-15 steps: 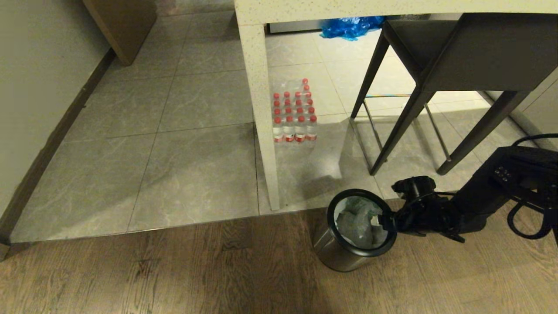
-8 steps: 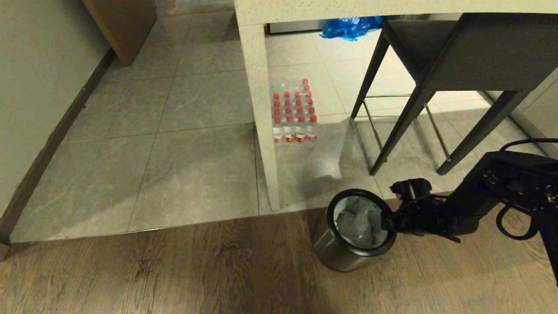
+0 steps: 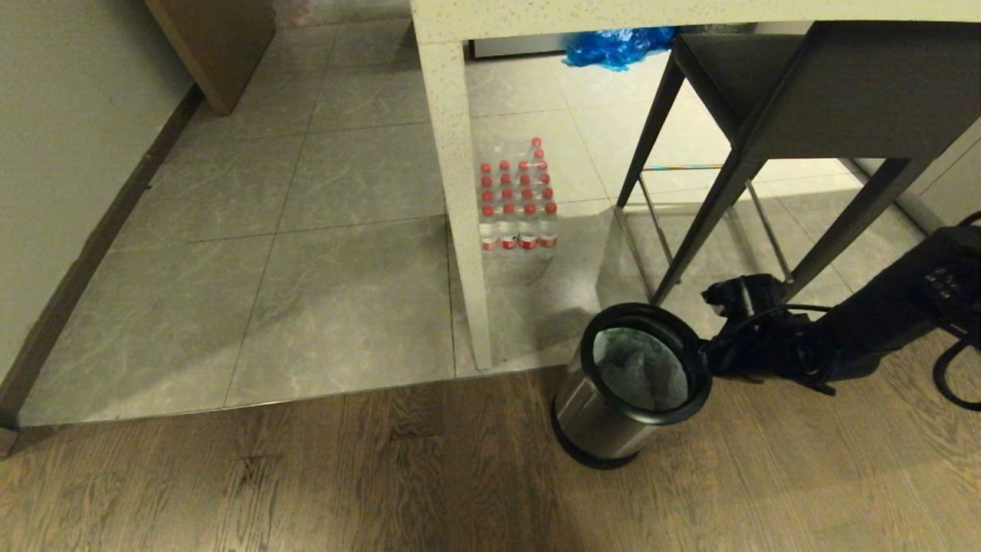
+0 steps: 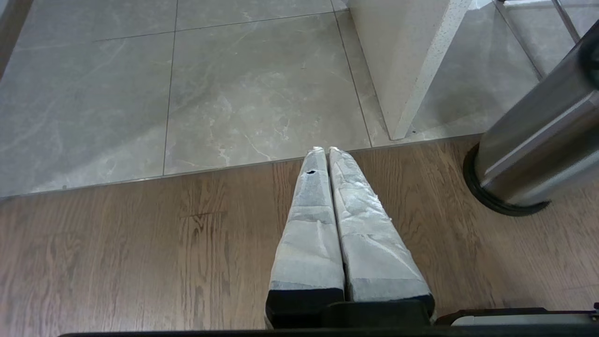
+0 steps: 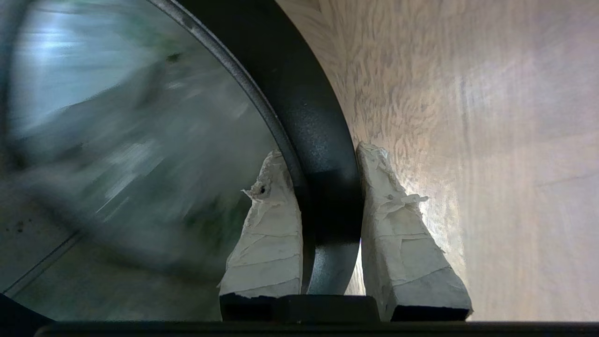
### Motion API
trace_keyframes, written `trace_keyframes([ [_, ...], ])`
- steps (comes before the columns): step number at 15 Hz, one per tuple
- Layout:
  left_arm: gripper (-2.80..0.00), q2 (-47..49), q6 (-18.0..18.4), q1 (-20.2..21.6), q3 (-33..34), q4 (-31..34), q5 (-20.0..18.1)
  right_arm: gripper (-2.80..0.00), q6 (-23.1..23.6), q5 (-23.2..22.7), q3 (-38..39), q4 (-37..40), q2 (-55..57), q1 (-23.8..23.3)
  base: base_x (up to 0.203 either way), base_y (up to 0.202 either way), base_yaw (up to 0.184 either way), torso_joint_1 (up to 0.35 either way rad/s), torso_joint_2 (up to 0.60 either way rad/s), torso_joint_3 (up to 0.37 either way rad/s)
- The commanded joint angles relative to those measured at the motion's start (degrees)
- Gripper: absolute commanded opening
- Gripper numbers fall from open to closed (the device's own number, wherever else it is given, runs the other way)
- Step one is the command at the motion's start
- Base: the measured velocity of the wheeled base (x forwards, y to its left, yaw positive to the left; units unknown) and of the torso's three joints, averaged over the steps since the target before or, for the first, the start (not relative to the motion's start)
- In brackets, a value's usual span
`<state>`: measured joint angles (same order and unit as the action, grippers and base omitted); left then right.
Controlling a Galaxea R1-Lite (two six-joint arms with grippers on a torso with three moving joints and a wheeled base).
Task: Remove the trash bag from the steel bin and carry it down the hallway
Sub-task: Place the outer trash can on the ground
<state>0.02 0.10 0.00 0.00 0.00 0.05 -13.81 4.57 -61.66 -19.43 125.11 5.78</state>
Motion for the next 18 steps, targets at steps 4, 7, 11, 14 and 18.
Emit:
trace_keyframes([
  [4,-2.80,0.1,0.0,0.0,0.0,0.0,0.1,-2.80,-0.1,-1.1,-0.1,13.9,-23.5,1.8,0.000,0.000,0.000,0.000,0.00,0.000],
  [7,-2.80,0.1,0.0,0.0,0.0,0.0,0.0,-2.80,1.2,-2.7,-1.2,23.1,-37.6,3.0,0.000,0.000,0.000,0.000,0.00,0.000],
  [11,-2.80,0.1,0.0,0.0,0.0,0.0,0.0,-2.80,2.9,-2.2,-3.6,38.3,-52.7,-1.6,0.000,0.000,0.000,0.000,0.00,0.000],
  [14,-2.80,0.1,0.0,0.0,0.0,0.0,0.0,-2.80,3.5,1.2,-5.5,46.0,-56.1,-9.3,0.000,0.000,0.000,0.000,0.00,0.000],
  [18,-2.80,0.1,0.0,0.0,0.0,0.0,0.0,-2.80,6.4,4.2,-3.7,44.0,-51.4,-19.7,0.000,0.000,0.000,0.000,0.00,0.000],
])
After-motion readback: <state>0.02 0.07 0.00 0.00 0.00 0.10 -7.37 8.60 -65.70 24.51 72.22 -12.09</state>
